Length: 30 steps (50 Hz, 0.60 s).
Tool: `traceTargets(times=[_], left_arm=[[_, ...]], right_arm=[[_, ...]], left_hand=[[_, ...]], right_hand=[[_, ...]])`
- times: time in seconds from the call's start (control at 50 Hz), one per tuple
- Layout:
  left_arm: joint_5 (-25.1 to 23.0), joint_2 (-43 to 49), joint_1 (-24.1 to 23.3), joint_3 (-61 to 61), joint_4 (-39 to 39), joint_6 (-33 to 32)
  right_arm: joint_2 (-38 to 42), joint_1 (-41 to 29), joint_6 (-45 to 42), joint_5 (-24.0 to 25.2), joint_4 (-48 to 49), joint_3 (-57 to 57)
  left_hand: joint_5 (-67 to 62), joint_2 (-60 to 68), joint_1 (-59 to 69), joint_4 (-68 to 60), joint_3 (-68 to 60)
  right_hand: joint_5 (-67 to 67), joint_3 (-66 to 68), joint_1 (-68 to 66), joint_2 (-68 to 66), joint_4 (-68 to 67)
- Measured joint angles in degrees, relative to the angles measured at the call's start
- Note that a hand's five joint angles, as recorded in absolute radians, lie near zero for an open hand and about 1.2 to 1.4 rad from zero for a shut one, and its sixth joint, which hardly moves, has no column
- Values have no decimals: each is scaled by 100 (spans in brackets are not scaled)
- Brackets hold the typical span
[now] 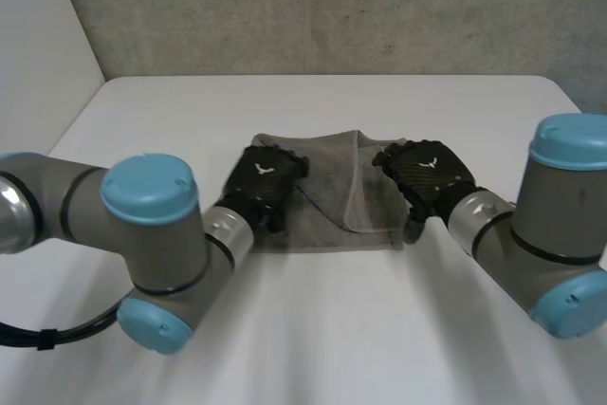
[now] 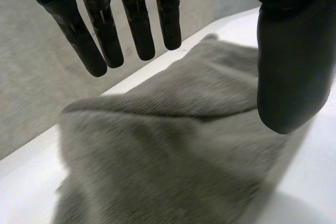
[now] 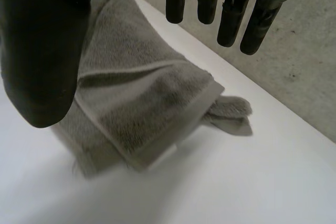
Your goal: Fold the towel.
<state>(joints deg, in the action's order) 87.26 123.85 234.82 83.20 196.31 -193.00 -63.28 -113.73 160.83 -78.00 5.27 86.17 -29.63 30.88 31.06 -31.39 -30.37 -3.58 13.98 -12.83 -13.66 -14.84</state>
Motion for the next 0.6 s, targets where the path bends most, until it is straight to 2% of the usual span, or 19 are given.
traceTargets(times=[0.14,0.32,0.44,0.6], left_arm=[[-51,14,729,95,-62,-120],[-98,134,1401,311,-85,-921],[-139,337,1603,382,-49,-1301],[-300,482,1642,391,30,-1310]], right_arm=[[668,-353,504,19,-33,-791],[1524,-775,512,-16,-32,-1625],[1997,-880,461,-138,-23,-2016],[2382,-894,364,-394,44,-2269]], left_hand=[[5,0,-1,0,0],[5,0,-1,0,0],[5,0,-1,0,0],[-26,1,0,0,-1]], right_hand=[[0,0,0,0,0],[0,0,0,0,0],[-13,0,-37,-9,0],[-468,355,-511,-399,-266]])
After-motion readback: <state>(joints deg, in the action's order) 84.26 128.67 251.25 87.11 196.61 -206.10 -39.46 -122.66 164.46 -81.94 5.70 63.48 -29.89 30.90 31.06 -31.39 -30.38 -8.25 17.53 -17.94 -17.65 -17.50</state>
